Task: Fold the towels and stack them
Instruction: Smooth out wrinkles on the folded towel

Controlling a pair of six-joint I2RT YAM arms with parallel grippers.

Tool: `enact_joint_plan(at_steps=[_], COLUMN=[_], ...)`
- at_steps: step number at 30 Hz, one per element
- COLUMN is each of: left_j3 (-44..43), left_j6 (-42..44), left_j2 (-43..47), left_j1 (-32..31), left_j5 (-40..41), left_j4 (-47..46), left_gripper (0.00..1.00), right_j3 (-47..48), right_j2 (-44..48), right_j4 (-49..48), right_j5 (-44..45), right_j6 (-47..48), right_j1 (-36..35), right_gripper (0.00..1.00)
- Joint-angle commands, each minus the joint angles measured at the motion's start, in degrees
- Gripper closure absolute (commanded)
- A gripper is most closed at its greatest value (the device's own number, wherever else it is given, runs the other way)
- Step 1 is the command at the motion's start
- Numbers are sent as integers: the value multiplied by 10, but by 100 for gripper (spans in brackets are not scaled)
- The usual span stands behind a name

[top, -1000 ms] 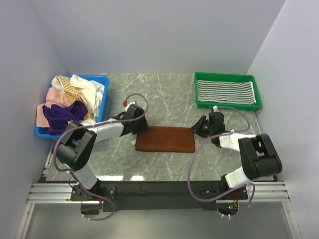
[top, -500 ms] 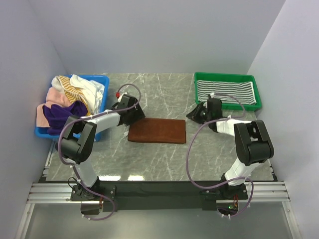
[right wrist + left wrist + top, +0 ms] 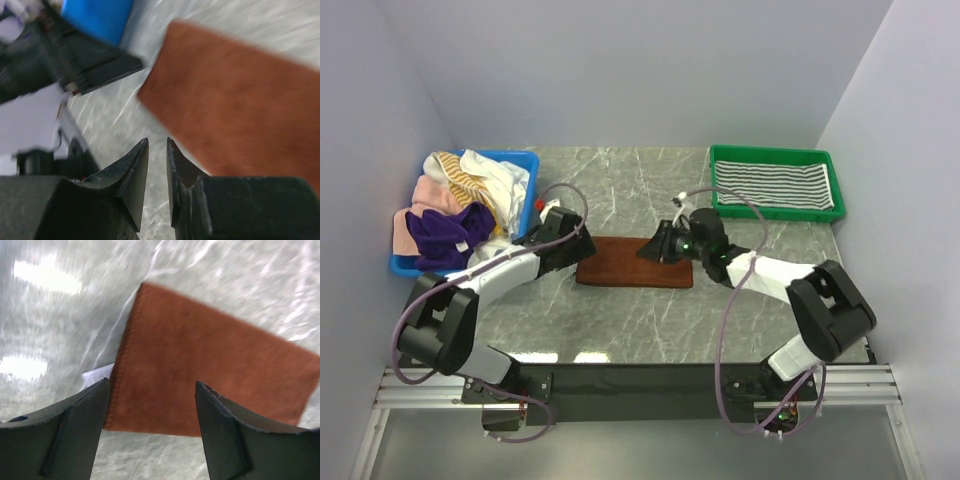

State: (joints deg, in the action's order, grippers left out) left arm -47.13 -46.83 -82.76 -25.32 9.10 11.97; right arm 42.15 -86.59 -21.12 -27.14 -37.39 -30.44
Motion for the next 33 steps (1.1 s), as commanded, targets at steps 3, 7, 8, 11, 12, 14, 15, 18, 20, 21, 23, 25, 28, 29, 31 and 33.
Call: enact_joint_plan(at_steps=[3,7,8,11,12,14,15,18,20,21,23,25,28,29,31,33], left_j3=[38,52,59,75,77,77,75,67,66,65,62,61,56,55,53,48], left_j6=[-29,-46,-48,-56,-58,-56,-56,-56,-56,-55,-53,-52,-50,-50,-49,-48], left_j2=[-29,-63,-67,-77,-79,-83,-83,-80,-71,-66,-57,-51,-49,-48,-50,-52], left_j1=[-2,-2,2,15,19,24,26,26,26,26,26,27,26,26,26,26], left_j5=[-28,-28,-27,-33,-36,-36,-31,-30,-29,-25,-22,-15,-8,-7,-3,0], left_j4=[-48,-62,-63,-75,-75,-70,-63,-55,-49,-48,-40,-35,-28,-27,-27,-23], left_gripper=[30,32,33,34,34,34,34,37,38,37,38,38,37,37,37,36], right_j3=[-8,-29,-36,-51,-51,-57,-58,-66,-77,-80,-92,-104,-120,-125,-133,-136], right_j2=[-93,-142,-147,-153,-151,-143,-133,-100,-72,-63,-46,-44,-59,-66,-74,-82], right_j4=[-86,-103,-108,-119,-109,-104,-89,-67,-53,-36,-26,-17,-12,-11,1,12], right_j5=[-51,-66,-68,-72,-67,-64,-64,-65,-62,-58,-56,-59,-80,-92,-96,-100], right_j6=[3,-4,-7,-23,-24,-26,-23,-12,-3,5,9,7,-5,-8,-5,-1], right_j1=[-31,-33,-31,-20,-12,-5,-2,13,23,27,45,63,101,114,122,127], right_gripper=[71,71,72,72,72,72,72,72,72,72,72,72,72,72,72,72])
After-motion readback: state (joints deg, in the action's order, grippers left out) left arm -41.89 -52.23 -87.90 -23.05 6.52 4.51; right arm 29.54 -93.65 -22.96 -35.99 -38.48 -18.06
